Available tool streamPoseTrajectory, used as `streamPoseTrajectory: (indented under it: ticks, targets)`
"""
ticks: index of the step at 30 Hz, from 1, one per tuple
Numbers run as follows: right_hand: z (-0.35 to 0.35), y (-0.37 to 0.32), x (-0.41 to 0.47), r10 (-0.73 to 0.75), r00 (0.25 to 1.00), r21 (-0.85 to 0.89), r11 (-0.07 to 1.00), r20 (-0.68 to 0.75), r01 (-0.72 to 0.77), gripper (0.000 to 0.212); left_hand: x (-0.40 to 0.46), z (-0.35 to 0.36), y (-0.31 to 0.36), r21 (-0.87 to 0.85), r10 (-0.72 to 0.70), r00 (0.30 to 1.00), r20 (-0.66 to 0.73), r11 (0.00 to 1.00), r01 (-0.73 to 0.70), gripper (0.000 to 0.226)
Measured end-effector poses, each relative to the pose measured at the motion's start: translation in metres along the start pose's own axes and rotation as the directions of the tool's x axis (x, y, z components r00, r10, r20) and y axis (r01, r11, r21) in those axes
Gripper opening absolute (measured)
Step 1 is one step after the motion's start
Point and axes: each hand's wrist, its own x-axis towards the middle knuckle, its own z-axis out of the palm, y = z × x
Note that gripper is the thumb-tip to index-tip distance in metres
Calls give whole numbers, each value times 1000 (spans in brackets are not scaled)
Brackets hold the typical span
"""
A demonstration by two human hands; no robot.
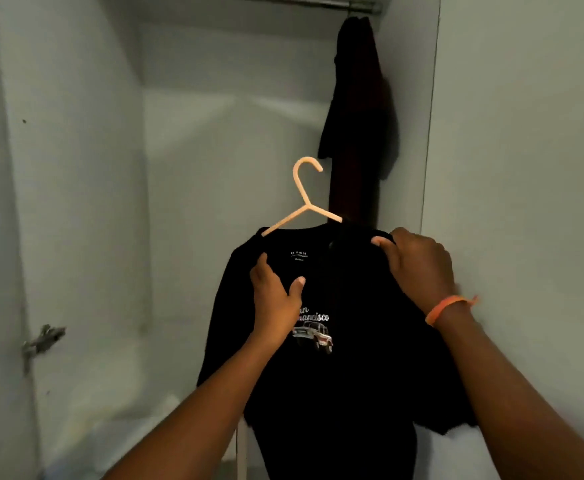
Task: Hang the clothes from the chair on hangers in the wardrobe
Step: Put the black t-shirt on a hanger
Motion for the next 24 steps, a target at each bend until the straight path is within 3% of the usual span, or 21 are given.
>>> streamPoseTrajectory:
  ticks: [4,9,13,15,18,21,24]
  targets:
    - [32,8,91,-85,995,233,970,60,69,46,97,27,23,-4,43,988,-151,999,-44,84]
    - [66,13,171,-136,988,248,962,76,113,30,189,43,28,1,110,961,-255,994,-114,77]
    - [96,12,247,-57,998,214,975,-13,59,32,274,59,26,10,210,917,-340,975,-220,32]
    - [104,3,287,-21,997,192,981,-76,35,31,317,64,33,32,245,916,-318,968,-248,21]
    - [112,-15,341,69,989,213,976,-131,-40,34,378,67,53,-17,267,931,-250,960,-280,27]
    - [117,-28,396,44,981,180,984,-190,-9,25,437,70,80,-62,270,946,-179,957,-285,40]
    - [122,-36,448,13,978,101,995,-209,8,17,484,75,111,-159,240,967,-84,955,-251,36]
